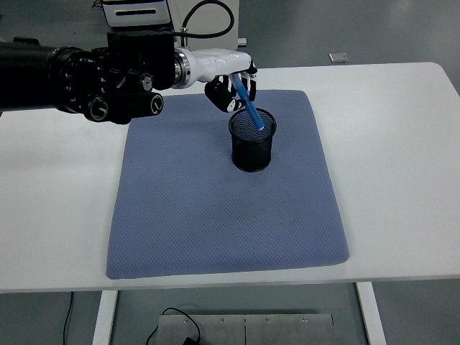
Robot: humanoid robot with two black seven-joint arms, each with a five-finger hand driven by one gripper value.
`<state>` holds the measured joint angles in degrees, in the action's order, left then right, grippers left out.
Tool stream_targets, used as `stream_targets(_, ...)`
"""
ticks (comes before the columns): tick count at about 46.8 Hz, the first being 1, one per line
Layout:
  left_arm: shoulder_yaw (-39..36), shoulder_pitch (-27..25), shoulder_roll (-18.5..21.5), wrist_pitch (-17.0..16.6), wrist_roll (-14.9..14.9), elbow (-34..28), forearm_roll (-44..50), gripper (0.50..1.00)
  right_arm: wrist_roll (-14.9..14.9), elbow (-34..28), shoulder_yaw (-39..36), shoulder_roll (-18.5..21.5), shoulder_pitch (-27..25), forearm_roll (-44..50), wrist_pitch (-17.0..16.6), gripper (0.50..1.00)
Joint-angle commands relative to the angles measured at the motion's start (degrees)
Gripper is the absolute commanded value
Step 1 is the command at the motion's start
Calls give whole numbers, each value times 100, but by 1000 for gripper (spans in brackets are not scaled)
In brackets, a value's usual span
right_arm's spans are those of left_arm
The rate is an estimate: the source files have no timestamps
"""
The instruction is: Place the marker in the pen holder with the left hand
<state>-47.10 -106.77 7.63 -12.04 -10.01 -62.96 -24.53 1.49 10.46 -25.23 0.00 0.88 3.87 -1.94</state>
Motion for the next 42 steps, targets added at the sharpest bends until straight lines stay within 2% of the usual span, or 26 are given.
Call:
stream_targets(1, -1, 34, -7, -9, 8, 39, 1, 500, 0, 0, 0, 0, 0, 0, 0, 1000)
stream_targets(6, -1, 43, -33, -27, 8, 74, -8, 500, 0, 0, 0, 0, 0, 0, 0, 1000)
stream_targets(7, -1, 43, -51, -27, 8, 82, -8, 513, 0, 0, 0, 0, 0, 0, 0, 1000)
stream_targets(9, 8, 51, -77, -27, 8, 82, -16, 616, 0, 0, 0, 0, 0, 0, 0, 1000)
stream_targets(12, 8, 69, -86, -27, -1, 82, -8, 826, 0, 0, 0, 0, 0, 0, 0, 1000)
stream_targets(13, 8, 69, -86, -27, -1, 82, -8, 827, 0, 0, 0, 0, 0, 0, 0, 1000)
stream_targets(14, 8, 95, -95, -27, -1, 82, -8, 998, 0, 0, 0, 0, 0, 0, 0, 1000)
stream_targets(25, 34, 78, -42, -18, -1, 74, 89, 1000, 0, 0, 0, 0, 0, 0, 0, 1000)
stream_targets(34, 87, 43, 2, -18, -10, 179, 730, 1000, 0, 0, 0, 0, 0, 0, 0, 1000)
stream_targets(42, 526, 95, 221, -9, -10, 302, 1407, 1000, 0, 0, 0, 0, 0, 0, 0, 1000)
